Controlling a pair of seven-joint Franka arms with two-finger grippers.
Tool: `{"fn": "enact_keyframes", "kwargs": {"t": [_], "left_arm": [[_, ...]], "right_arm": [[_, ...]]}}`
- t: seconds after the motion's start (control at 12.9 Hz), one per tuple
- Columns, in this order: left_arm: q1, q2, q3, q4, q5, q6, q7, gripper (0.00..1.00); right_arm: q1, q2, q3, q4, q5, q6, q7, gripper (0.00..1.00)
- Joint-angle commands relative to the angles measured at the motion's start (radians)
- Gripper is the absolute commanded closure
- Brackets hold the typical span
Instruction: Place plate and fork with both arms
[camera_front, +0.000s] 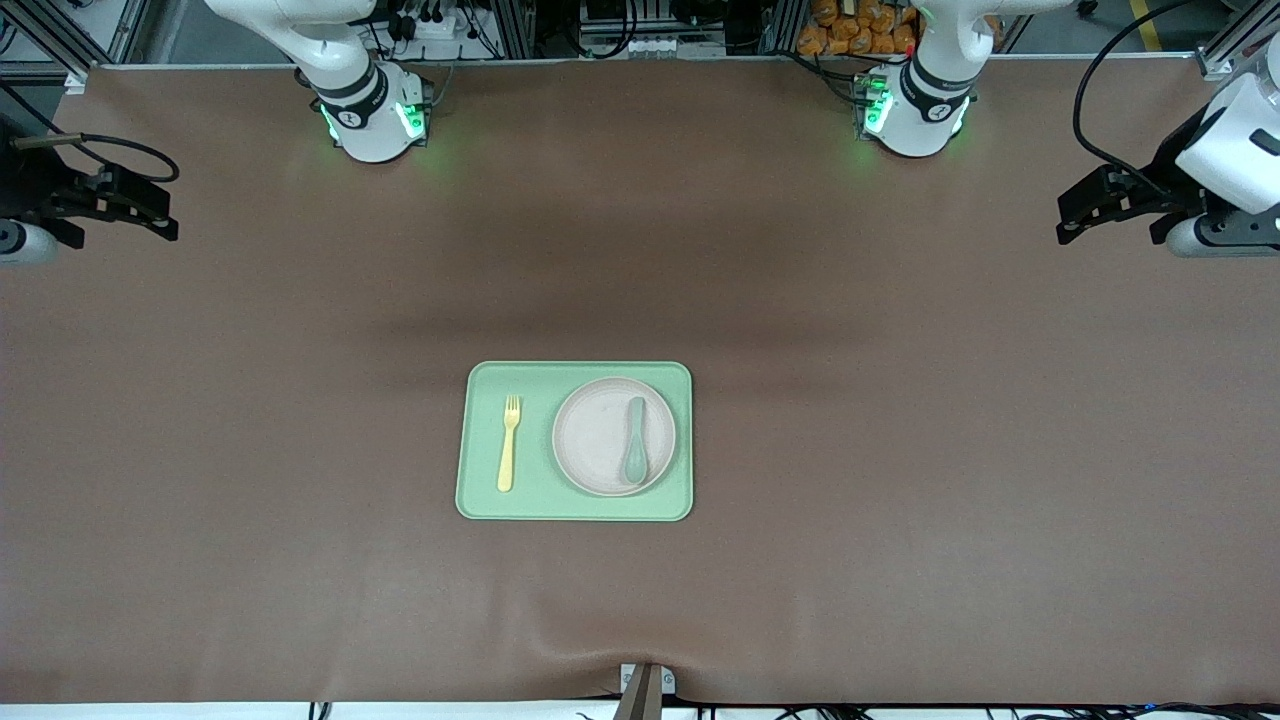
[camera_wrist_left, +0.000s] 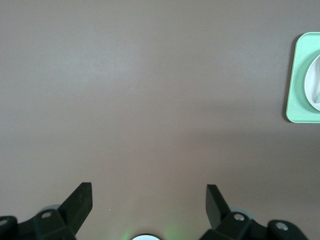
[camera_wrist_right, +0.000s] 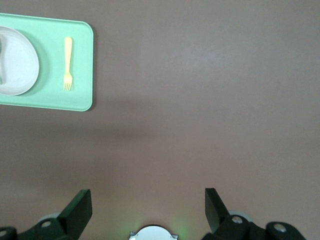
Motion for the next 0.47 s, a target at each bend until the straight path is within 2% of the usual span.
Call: {"fn": "enact_keyframes", "kwargs": {"t": [0.0, 0.39], "left_arm": [[0.005, -0.005, -0.006, 0.011, 0.012, -0.019, 0.015, 0.00], [0.013, -0.003, -0.004, 0.009, 0.010, -0.019, 0.046, 0.00]], "right_arm": [[-0.013, 0.001, 0.007, 0.008, 0.021, -0.023, -0.004, 0.00], [-0.008, 0.001, 0.008, 0.006, 0.021, -0.050, -0.005, 0.00]]}}
